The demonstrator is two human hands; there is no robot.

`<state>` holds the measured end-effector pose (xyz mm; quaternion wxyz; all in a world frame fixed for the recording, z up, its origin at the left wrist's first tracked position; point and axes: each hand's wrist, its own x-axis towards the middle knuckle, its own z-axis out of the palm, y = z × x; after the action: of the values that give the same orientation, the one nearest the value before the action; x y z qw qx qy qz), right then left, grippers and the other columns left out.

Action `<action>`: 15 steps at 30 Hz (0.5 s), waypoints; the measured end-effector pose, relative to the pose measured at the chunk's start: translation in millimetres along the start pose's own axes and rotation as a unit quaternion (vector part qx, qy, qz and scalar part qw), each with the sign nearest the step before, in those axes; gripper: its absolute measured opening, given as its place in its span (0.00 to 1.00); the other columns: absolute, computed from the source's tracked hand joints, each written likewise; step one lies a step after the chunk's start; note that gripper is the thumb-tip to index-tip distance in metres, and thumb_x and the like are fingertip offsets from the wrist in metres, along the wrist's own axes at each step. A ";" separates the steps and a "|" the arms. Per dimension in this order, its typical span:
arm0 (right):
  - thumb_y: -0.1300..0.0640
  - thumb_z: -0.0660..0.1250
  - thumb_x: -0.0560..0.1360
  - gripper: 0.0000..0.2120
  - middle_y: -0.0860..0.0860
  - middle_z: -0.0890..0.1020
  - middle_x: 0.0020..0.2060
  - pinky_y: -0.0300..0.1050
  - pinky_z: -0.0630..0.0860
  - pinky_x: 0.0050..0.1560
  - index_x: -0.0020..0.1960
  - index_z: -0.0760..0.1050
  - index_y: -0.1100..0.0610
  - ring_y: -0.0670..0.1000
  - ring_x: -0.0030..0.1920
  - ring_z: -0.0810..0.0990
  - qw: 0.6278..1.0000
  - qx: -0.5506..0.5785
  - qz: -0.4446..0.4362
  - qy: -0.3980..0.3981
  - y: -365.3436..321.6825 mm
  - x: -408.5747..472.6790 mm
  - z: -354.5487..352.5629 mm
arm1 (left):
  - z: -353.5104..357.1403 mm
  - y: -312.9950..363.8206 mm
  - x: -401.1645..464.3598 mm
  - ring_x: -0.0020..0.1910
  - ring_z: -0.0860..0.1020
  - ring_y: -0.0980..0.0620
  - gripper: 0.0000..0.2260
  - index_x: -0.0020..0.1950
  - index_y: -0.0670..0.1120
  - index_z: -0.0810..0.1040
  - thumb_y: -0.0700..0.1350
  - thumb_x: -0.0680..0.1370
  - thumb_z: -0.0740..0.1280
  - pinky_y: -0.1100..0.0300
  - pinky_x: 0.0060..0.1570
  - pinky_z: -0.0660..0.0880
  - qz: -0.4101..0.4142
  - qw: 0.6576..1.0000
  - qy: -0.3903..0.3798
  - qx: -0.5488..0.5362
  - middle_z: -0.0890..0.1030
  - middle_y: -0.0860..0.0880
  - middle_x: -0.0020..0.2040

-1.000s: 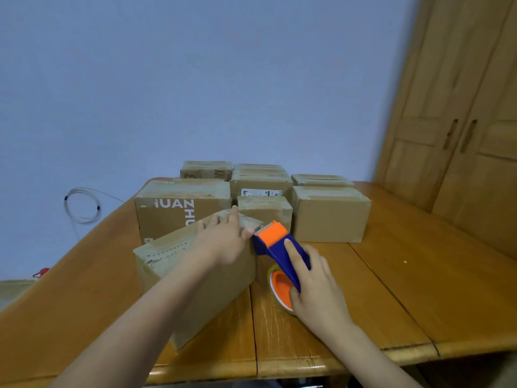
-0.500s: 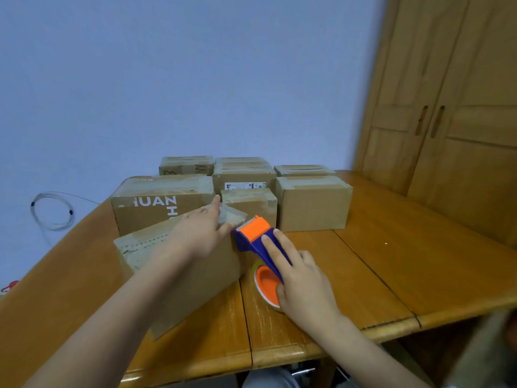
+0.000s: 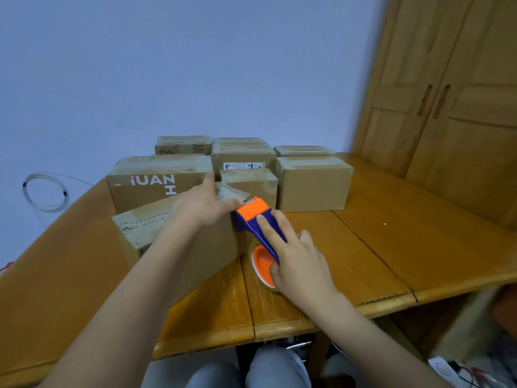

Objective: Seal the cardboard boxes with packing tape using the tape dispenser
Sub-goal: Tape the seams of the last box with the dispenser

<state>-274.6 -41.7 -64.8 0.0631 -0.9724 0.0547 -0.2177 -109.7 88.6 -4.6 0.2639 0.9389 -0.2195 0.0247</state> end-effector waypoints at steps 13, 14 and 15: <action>0.52 0.58 0.80 0.36 0.46 0.42 0.77 0.41 0.74 0.49 0.77 0.37 0.42 0.54 0.61 0.66 0.993 -0.075 0.017 -0.090 -5.5 -7.1 -21.1 | 5.0 -2.2 1.2 0.66 0.72 0.43 0.40 0.78 0.52 0.49 0.66 0.73 0.62 0.46 0.60 0.72 0.006 0.999 0.019 0.045 0.70 0.49 0.71; 0.52 0.57 0.80 0.35 0.45 0.43 0.77 0.41 0.74 0.49 0.77 0.38 0.41 0.54 0.61 0.66 0.991 -0.078 0.021 -0.105 -5.0 -8.8 -24.2 | 4.7 -1.9 1.3 0.65 0.72 0.43 0.39 0.79 0.51 0.49 0.65 0.74 0.62 0.47 0.60 0.72 0.009 0.998 0.021 0.055 0.70 0.48 0.71; 0.52 0.56 0.79 0.34 0.43 0.43 0.77 0.41 0.73 0.49 0.76 0.39 0.40 0.54 0.60 0.66 0.990 -0.078 0.026 -0.113 -3.6 -10.6 -28.0 | 4.9 -1.5 1.0 0.65 0.72 0.43 0.38 0.79 0.50 0.49 0.64 0.75 0.62 0.47 0.60 0.72 0.015 0.998 0.023 0.062 0.70 0.48 0.71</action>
<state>-295.8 -39.5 -43.6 -0.0018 -0.9910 0.0892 -0.0993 -108.5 86.9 -9.4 0.2096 0.9493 -0.2255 0.0635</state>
